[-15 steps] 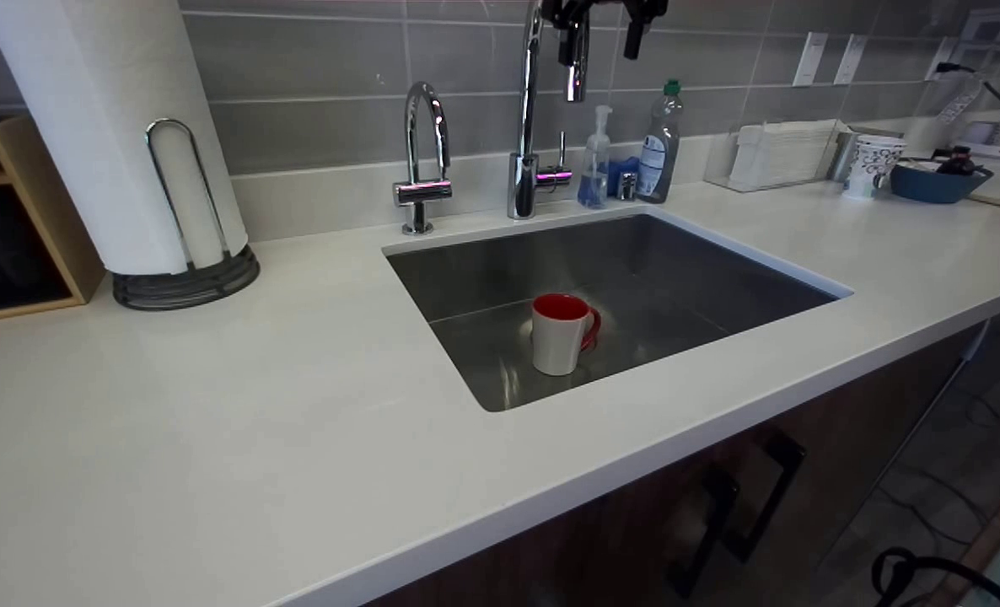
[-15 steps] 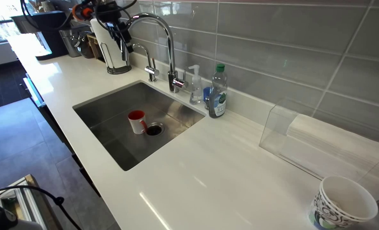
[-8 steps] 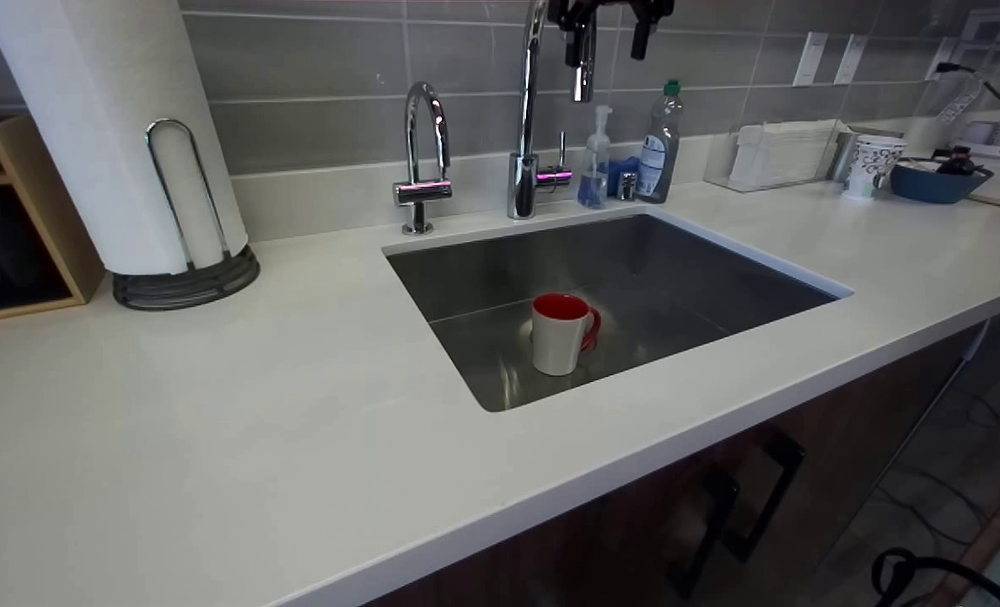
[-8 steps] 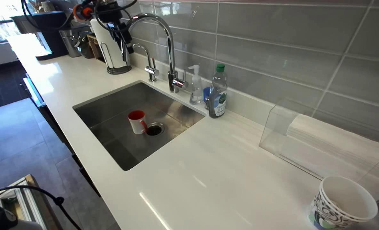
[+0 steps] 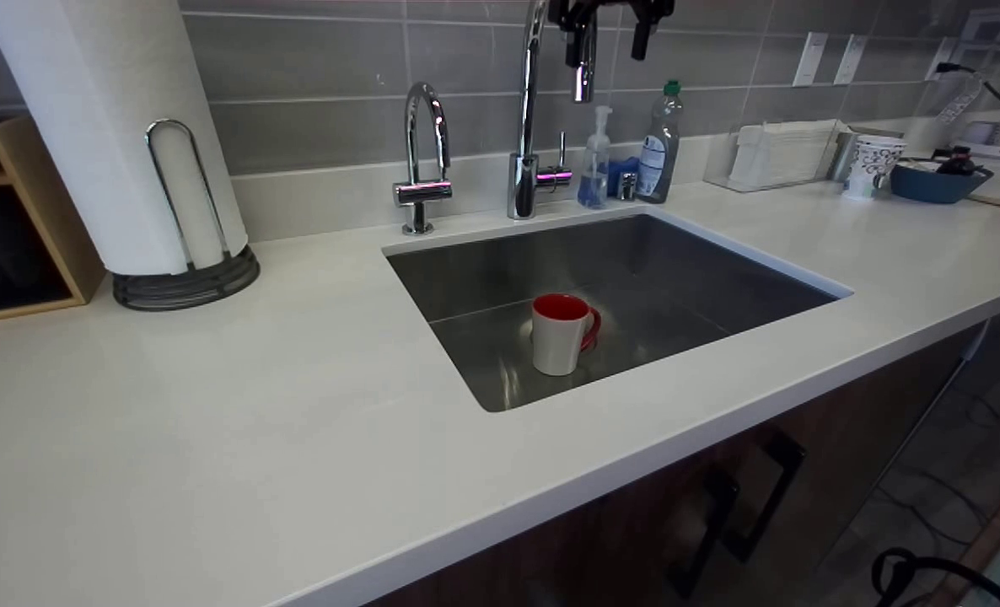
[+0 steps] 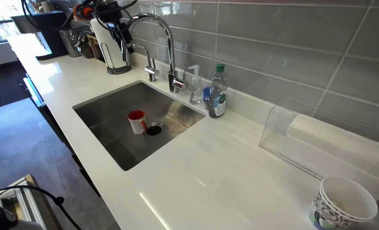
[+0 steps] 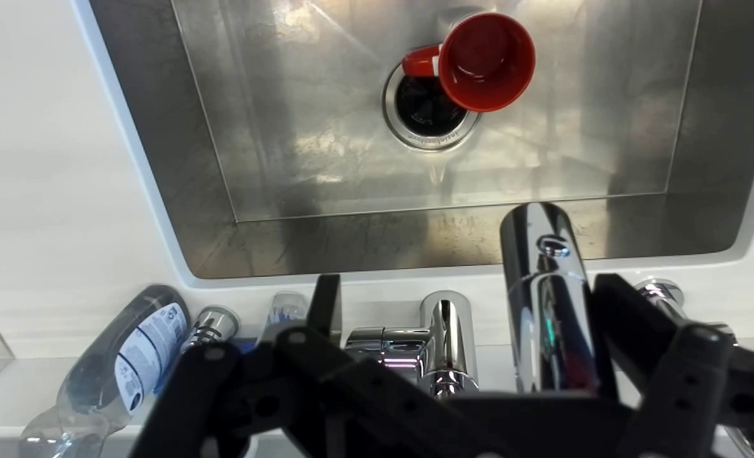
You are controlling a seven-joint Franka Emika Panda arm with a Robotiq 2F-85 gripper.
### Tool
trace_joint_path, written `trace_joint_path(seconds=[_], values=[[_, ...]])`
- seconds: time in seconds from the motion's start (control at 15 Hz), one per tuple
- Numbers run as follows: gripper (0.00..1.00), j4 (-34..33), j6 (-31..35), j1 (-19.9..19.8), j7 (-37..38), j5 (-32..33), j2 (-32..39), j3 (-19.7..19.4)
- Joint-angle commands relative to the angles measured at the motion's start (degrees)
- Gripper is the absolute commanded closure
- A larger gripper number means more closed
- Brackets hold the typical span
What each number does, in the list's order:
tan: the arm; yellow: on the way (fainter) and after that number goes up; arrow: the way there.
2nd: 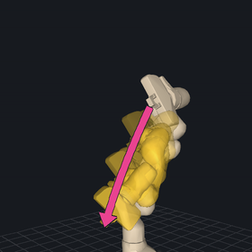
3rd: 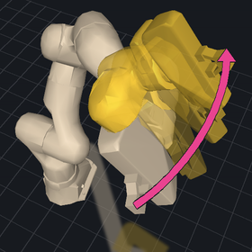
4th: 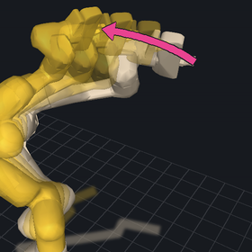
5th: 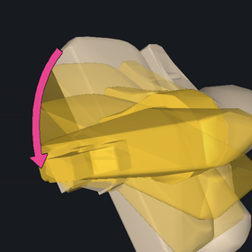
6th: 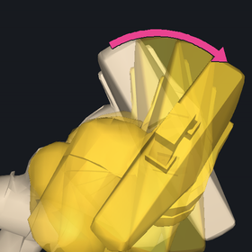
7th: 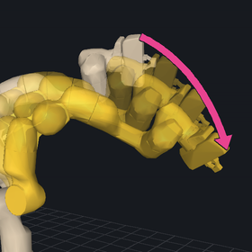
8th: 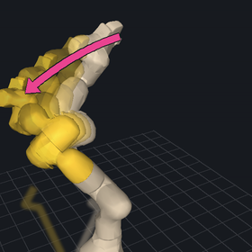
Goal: Put the cup in the sink
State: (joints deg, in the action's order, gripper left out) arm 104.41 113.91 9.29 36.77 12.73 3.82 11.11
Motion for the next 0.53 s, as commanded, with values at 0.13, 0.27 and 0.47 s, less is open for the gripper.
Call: trace_joint_path(seconds=[0.13, 0.27, 0.47], values=[[0.0, -0.86, -1.36, 0.85, 1.54, 1.3, -0.06, -1.04], [0.0, -0.82, -1.37, 0.83, 1.46, 1.21, -0.14, -1.11], [0.0, -0.88, -1.49, 0.84, 1.32, 1.1, -0.15, -1.14]])
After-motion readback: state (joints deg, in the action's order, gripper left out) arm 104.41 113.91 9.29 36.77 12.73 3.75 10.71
